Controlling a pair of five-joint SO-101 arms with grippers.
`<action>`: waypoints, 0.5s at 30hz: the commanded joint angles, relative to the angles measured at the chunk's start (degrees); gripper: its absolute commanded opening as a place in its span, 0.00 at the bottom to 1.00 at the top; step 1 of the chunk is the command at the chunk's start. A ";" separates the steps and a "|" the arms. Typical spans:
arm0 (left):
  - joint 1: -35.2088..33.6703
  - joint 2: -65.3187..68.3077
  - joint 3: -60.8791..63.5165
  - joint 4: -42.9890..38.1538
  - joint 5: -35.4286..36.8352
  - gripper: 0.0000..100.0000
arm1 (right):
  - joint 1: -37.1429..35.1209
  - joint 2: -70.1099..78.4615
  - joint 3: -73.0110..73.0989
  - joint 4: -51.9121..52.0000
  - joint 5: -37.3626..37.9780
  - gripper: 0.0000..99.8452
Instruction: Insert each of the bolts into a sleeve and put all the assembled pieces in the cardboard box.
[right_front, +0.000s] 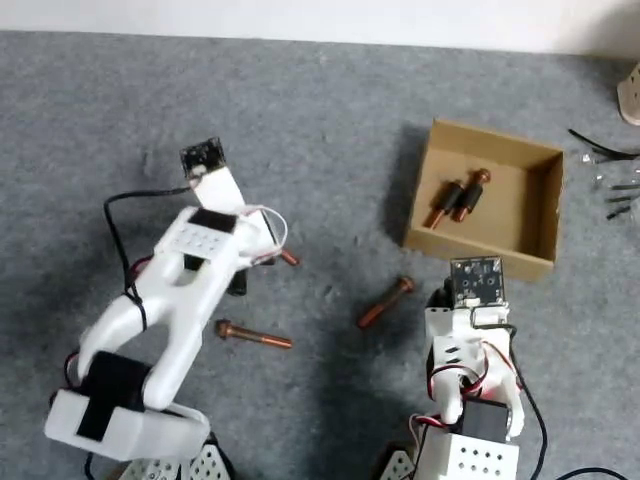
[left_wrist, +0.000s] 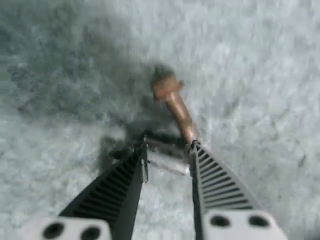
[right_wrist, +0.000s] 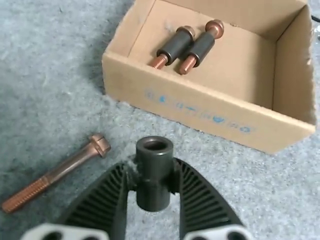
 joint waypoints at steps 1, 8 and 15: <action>-1.36 3.12 -5.76 -1.58 0.97 0.14 | 0.40 -1.10 3.38 -2.15 0.88 0.00; -1.45 13.76 -12.70 -1.41 1.05 0.14 | 0.40 -1.10 3.38 -2.15 0.88 0.00; -1.45 16.92 -14.90 -1.23 1.05 0.14 | 0.40 -1.10 3.38 -2.15 0.97 0.00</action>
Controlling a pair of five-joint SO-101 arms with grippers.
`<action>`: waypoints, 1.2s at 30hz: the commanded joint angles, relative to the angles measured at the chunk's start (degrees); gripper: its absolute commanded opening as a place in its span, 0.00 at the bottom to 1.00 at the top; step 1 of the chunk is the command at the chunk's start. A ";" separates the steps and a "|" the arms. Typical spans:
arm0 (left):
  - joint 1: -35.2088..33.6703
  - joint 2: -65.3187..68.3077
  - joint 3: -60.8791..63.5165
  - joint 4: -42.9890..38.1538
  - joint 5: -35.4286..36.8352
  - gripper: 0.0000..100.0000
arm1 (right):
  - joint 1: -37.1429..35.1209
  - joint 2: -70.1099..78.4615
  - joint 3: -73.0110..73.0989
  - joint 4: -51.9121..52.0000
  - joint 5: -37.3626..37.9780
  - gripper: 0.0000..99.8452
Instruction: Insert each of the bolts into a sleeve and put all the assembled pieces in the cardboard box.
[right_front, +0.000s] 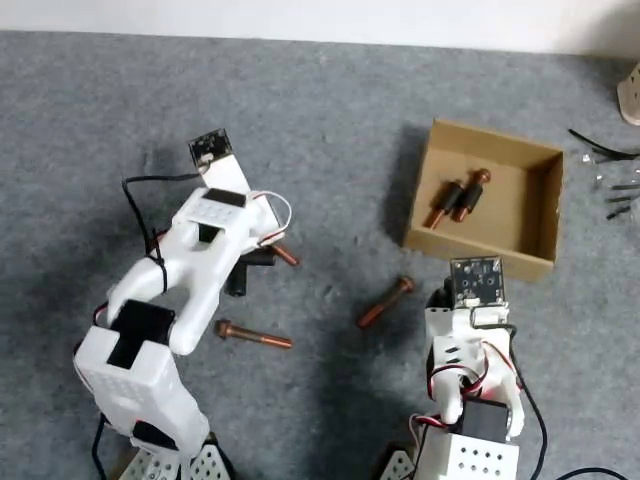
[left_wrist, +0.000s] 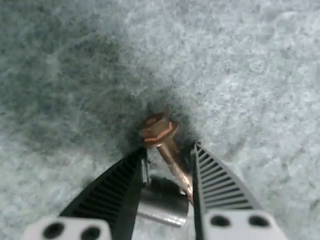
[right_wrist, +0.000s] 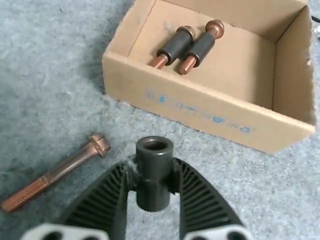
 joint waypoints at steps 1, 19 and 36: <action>-0.57 -0.04 -2.42 -0.18 0.53 0.14 | 0.40 -1.10 3.38 -2.15 0.79 0.00; -0.57 0.13 -2.68 3.52 0.53 0.14 | 0.40 -1.10 3.38 -2.15 0.79 0.00; -1.27 1.19 -2.68 4.22 0.26 0.01 | 0.57 -1.10 3.38 -1.89 0.79 0.00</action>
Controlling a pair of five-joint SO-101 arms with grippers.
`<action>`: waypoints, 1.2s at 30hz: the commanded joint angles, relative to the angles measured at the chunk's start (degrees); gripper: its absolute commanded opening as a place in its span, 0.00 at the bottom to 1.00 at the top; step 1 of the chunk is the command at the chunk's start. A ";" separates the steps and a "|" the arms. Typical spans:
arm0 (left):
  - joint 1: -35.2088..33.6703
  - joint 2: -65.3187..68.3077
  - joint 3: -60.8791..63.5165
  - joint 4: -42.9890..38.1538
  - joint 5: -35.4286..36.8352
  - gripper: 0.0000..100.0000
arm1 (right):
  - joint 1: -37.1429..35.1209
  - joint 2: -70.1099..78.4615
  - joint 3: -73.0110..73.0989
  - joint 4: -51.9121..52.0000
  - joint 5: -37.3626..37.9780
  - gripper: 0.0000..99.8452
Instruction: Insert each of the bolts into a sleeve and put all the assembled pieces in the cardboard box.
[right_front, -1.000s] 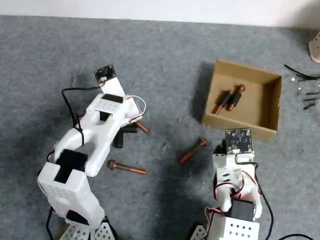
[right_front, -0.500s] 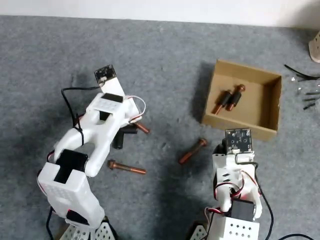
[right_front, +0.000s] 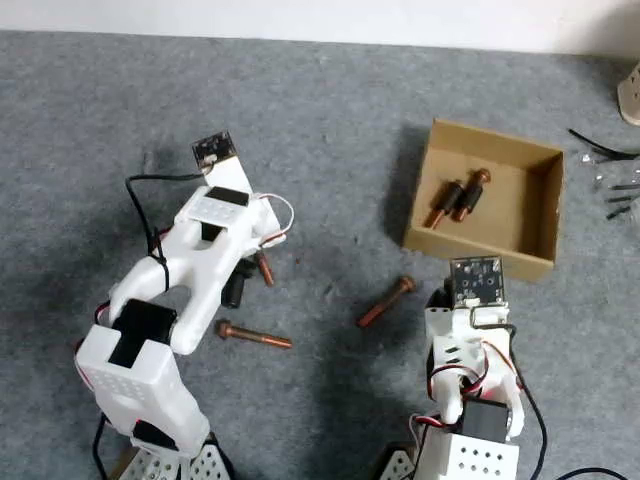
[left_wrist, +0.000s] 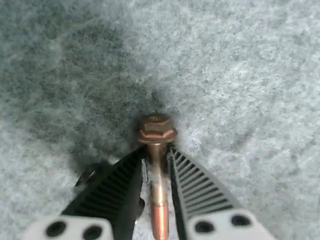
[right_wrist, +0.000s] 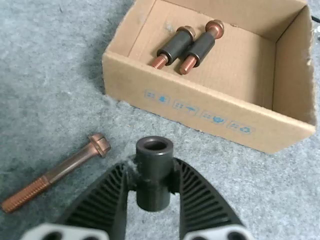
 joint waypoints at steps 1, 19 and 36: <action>-1.80 1.36 -2.07 0.79 -0.09 0.01 | 0.57 -1.10 3.38 -1.89 0.79 0.00; 0.31 5.23 -8.66 11.96 -4.31 0.01 | 0.40 -1.10 3.30 -0.13 0.79 0.00; 0.40 5.23 -8.84 11.60 -4.57 0.01 | 0.31 -1.10 6.02 -4.53 0.70 0.00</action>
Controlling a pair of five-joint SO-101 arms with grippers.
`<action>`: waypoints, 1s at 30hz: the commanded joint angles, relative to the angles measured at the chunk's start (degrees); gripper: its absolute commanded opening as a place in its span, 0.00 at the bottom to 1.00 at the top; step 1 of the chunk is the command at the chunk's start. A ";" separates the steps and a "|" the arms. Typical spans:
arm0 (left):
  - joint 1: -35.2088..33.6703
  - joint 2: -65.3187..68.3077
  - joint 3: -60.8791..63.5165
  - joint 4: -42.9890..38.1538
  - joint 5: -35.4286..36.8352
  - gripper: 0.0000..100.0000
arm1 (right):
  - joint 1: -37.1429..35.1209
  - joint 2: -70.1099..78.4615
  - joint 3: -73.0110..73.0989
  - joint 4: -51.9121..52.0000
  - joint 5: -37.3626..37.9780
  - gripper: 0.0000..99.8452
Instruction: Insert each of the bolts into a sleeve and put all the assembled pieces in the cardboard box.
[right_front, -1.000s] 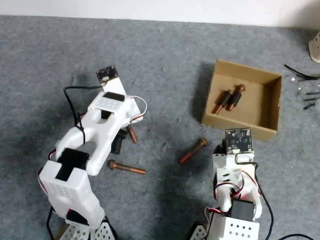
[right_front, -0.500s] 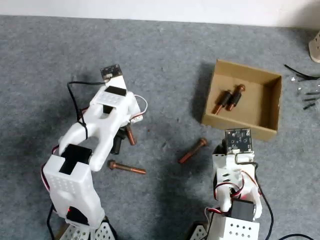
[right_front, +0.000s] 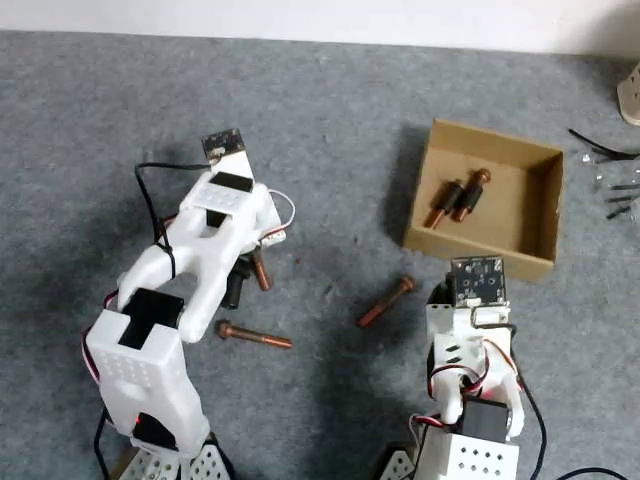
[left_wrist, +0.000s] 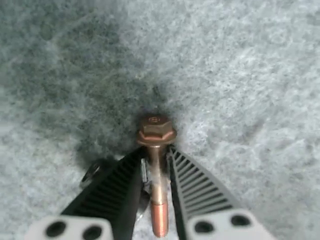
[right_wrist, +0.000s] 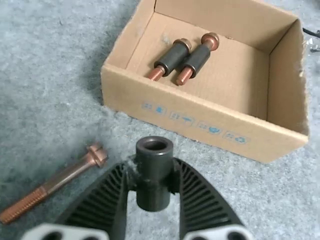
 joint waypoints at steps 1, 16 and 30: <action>0.66 -0.22 -0.40 1.23 -0.62 0.01 | 0.31 -1.10 6.02 -2.15 0.70 0.00; 1.63 -0.22 -0.40 1.49 -0.62 0.01 | 0.31 -1.01 6.02 -0.84 0.79 0.00; 1.63 -0.22 -0.40 1.23 -0.62 0.01 | 0.31 -0.92 6.02 -0.75 0.79 0.00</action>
